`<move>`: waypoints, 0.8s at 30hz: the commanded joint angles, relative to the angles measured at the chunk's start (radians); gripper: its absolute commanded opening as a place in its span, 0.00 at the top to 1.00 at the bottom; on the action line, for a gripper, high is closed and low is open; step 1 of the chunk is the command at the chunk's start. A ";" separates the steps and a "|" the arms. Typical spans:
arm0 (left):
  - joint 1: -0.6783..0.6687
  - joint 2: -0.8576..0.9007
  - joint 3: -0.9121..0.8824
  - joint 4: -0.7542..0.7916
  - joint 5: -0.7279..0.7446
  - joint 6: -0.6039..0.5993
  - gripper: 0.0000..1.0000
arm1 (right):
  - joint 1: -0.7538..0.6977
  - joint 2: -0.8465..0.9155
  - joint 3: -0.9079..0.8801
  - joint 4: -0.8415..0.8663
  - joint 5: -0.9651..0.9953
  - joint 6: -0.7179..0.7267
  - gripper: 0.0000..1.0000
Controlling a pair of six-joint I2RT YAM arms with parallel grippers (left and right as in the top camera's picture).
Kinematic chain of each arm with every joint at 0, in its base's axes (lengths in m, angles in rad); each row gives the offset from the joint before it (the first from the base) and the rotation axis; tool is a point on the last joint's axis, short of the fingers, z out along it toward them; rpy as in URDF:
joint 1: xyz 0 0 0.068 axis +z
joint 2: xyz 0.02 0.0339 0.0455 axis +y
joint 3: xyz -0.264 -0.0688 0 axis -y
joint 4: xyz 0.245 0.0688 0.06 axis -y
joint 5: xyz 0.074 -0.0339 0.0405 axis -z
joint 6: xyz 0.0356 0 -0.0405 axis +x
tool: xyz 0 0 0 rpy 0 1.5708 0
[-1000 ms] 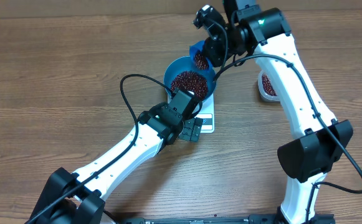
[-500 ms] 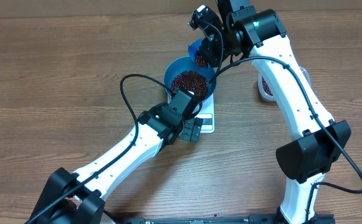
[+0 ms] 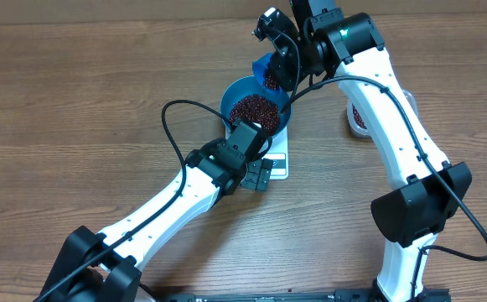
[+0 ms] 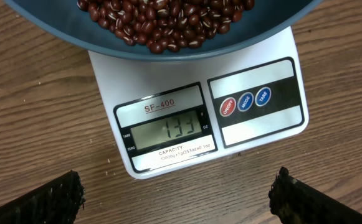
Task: Scoop item into bowl and weigh 150g on scale
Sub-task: 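Tilt the blue scoop to pour beans into the teal bowl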
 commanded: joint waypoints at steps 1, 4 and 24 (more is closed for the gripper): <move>0.005 0.005 -0.001 0.003 -0.006 0.023 0.00 | 0.005 -0.008 0.014 -0.005 -0.011 0.001 0.96; 0.005 0.005 -0.001 0.003 -0.006 0.023 0.00 | 0.005 -0.008 0.014 0.000 -0.003 0.002 0.96; 0.005 0.005 -0.001 0.003 -0.006 0.023 0.01 | 0.011 -0.008 0.014 0.006 0.023 0.000 0.96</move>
